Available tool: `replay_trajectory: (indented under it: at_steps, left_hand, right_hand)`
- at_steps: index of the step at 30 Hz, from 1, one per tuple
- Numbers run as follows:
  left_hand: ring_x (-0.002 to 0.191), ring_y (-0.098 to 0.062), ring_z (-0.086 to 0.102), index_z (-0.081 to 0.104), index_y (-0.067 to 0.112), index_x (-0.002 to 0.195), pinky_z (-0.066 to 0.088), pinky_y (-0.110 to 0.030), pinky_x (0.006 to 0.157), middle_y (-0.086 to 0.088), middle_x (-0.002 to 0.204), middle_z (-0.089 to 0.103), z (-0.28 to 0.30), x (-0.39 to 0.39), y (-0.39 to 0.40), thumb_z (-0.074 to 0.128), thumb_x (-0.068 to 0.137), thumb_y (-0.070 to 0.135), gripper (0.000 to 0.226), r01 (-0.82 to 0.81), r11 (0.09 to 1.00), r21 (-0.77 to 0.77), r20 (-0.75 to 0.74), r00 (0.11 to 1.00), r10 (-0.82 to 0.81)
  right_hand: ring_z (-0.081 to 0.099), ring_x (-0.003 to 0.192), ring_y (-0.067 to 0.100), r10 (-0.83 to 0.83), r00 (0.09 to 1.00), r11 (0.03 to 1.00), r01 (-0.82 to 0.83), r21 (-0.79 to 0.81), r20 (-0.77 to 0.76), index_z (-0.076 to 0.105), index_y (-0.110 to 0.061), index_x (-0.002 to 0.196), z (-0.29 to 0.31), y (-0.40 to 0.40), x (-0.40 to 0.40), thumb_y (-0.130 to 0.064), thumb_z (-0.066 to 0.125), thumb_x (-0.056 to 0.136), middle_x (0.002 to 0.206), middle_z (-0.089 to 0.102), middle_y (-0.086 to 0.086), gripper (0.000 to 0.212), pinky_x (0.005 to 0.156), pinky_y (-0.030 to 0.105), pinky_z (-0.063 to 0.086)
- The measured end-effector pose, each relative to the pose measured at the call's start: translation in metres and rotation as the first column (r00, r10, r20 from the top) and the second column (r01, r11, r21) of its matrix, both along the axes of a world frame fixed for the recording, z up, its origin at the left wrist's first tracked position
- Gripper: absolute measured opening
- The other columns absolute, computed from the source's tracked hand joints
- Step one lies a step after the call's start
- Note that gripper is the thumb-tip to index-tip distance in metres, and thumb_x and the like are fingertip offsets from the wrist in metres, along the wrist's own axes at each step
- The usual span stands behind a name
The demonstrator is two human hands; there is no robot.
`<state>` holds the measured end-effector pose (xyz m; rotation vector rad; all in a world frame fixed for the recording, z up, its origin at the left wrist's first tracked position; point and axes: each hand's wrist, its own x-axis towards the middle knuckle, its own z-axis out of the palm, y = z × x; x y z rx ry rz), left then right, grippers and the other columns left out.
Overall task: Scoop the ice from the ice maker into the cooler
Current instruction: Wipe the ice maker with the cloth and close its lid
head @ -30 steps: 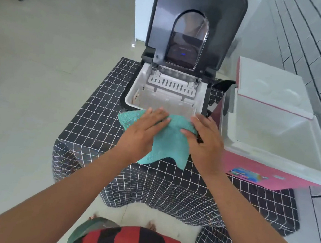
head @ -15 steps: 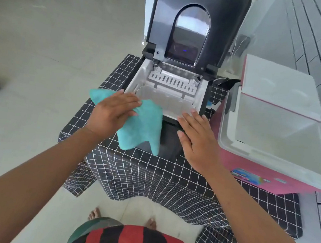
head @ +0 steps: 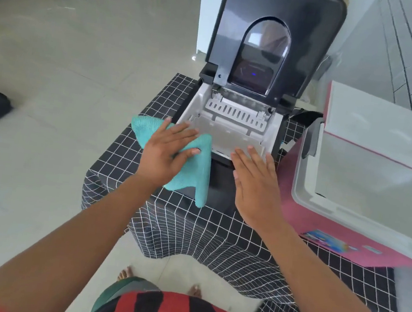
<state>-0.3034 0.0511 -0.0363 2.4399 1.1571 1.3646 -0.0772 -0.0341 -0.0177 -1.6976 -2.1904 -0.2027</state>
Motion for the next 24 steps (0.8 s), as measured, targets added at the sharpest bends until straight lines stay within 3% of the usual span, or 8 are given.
replay_trajectory:
  at_steps: [3, 5, 8, 11, 16, 20, 24]
  left_hand:
    - [0.136, -0.016, 0.048, 0.065, 0.004, 0.126, 0.036, -0.048, 0.114, -0.007, 0.133, 0.062, 0.008, -0.011, 0.005, 0.065, 0.094, 0.020, 0.036, 0.075, 0.951, -0.298, 0.251, 0.968, 0.002]
    - [0.141, -0.016, 0.041, 0.061, 0.003, 0.131, 0.034, -0.047, 0.115, -0.008, 0.144, 0.053, 0.012, -0.013, 0.011, 0.061, 0.096, 0.011, 0.036, 0.168, 0.927, -0.336, 0.313, 0.948, -0.058]
    - [0.144, -0.027, 0.035, 0.060, -0.002, 0.129, 0.031, -0.048, 0.117, -0.016, 0.151, 0.042, 0.014, -0.019, 0.023, 0.051, 0.095, -0.011, 0.036, 0.288, 0.920, -0.267, 0.326, 0.925, -0.195]
    - [0.142, -0.037, 0.036, 0.066, -0.007, 0.117, 0.027, -0.050, 0.118, -0.023, 0.146, 0.046, 0.005, -0.028, 0.035, 0.043, 0.090, -0.018, 0.037, 0.401, 0.902, -0.160, 0.261, 0.898, -0.353]
    - [0.134, -0.041, 0.047, 0.072, -0.007, 0.102, 0.033, -0.062, 0.110, -0.026, 0.133, 0.057, -0.008, -0.036, 0.066, 0.049, 0.086, 0.001, 0.029, 0.540, 0.842, 0.004, 0.160, 0.831, -0.533]
    - [0.133, -0.037, 0.048, 0.071, -0.002, 0.102, 0.032, -0.057, 0.113, -0.022, 0.130, 0.059, -0.018, -0.038, 0.091, 0.066, 0.085, 0.030, 0.036, 0.600, 0.795, 0.094, 0.020, 0.797, -0.604]
    - [0.134, -0.038, 0.046, 0.064, 0.003, 0.108, 0.031, -0.056, 0.113, -0.024, 0.133, 0.056, -0.028, -0.036, 0.115, 0.050, 0.099, 0.032, 0.033, 0.725, 0.673, 0.142, 0.006, 0.680, -0.733]
  right_hand:
    - [0.028, 0.142, 0.020, -0.006, 1.000, 0.999, 0.006, -0.035, 0.007, 0.045, -0.017, 0.140, 0.008, 0.006, -0.022, -0.025, 0.036, 0.099, 0.145, 0.046, -0.002, 0.042, 0.117, 0.051, 0.015]
    - [0.025, 0.143, 0.017, 0.010, 0.999, 0.997, -0.013, -0.070, -0.034, 0.044, -0.018, 0.141, 0.011, 0.011, -0.041, -0.024, 0.036, 0.100, 0.147, 0.044, -0.003, 0.043, 0.117, 0.048, 0.013]
    - [0.024, 0.143, 0.017, 0.061, 0.993, 0.990, -0.073, -0.122, -0.103, 0.041, -0.016, 0.143, 0.014, 0.018, -0.061, -0.019, 0.038, 0.101, 0.149, 0.040, -0.001, 0.042, 0.119, 0.041, 0.012]
    - [0.029, 0.141, 0.018, 0.059, 0.991, 0.989, -0.074, -0.129, -0.118, 0.044, -0.013, 0.142, 0.014, 0.020, -0.065, -0.013, 0.041, 0.100, 0.149, 0.041, 0.001, 0.042, 0.118, 0.039, 0.018]
    - [0.031, 0.140, 0.013, -0.031, 0.991, 0.991, 0.014, -0.130, -0.132, 0.046, -0.012, 0.141, 0.014, 0.021, -0.075, -0.017, 0.039, 0.099, 0.147, 0.043, 0.000, 0.042, 0.118, 0.036, 0.018]
    - [0.034, 0.137, 0.011, -0.158, 0.977, 0.978, 0.134, -0.160, -0.143, 0.050, -0.013, 0.137, 0.016, 0.032, -0.095, -0.022, 0.036, 0.099, 0.144, 0.047, -0.001, 0.042, 0.117, 0.031, 0.015]
    - [0.039, 0.134, 0.009, -0.281, 0.939, 0.955, 0.255, -0.150, -0.197, 0.054, -0.012, 0.133, 0.017, 0.039, -0.112, -0.023, 0.037, 0.098, 0.139, 0.052, -0.001, 0.041, 0.117, 0.030, 0.016]
